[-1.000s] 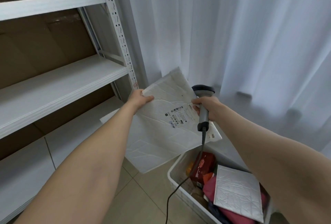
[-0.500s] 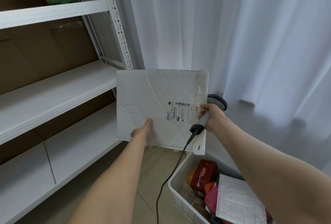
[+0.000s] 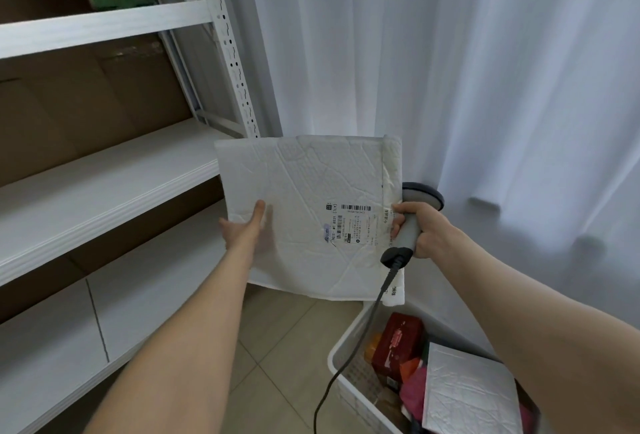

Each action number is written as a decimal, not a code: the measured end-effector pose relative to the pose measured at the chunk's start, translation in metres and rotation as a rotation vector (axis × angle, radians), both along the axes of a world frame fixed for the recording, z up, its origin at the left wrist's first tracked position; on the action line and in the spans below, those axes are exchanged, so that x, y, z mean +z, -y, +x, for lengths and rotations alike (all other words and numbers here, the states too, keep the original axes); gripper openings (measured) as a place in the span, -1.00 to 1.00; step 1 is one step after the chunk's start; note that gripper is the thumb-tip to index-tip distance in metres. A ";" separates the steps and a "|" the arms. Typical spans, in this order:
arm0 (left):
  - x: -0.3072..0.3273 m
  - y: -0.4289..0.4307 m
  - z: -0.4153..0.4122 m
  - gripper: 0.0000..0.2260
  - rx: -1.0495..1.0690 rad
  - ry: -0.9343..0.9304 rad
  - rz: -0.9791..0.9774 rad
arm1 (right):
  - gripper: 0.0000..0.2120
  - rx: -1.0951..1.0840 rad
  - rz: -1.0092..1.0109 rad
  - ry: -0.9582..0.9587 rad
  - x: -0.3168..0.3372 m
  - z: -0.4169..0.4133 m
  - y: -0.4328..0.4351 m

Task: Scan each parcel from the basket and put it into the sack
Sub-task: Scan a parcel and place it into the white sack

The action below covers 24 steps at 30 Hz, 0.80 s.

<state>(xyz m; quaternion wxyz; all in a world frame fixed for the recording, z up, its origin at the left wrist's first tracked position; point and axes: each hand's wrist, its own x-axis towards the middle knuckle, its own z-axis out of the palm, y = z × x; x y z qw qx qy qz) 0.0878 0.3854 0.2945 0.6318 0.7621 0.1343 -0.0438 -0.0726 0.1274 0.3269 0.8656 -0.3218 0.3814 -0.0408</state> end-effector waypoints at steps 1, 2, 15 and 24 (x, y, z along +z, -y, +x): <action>-0.003 0.002 0.001 0.07 -0.038 -0.044 -0.016 | -0.85 -0.004 -0.002 -0.002 0.000 0.002 -0.002; -0.007 0.005 -0.001 0.09 -0.059 -0.103 -0.020 | -0.86 -0.022 -0.001 -0.003 -0.002 0.004 -0.003; 0.048 0.061 0.002 0.05 -0.449 0.333 0.793 | -0.81 -0.004 -0.468 -0.038 -0.018 0.013 -0.012; 0.045 0.061 -0.001 -0.77 -0.651 0.240 0.817 | -0.84 0.028 -0.698 -0.123 -0.040 0.007 -0.010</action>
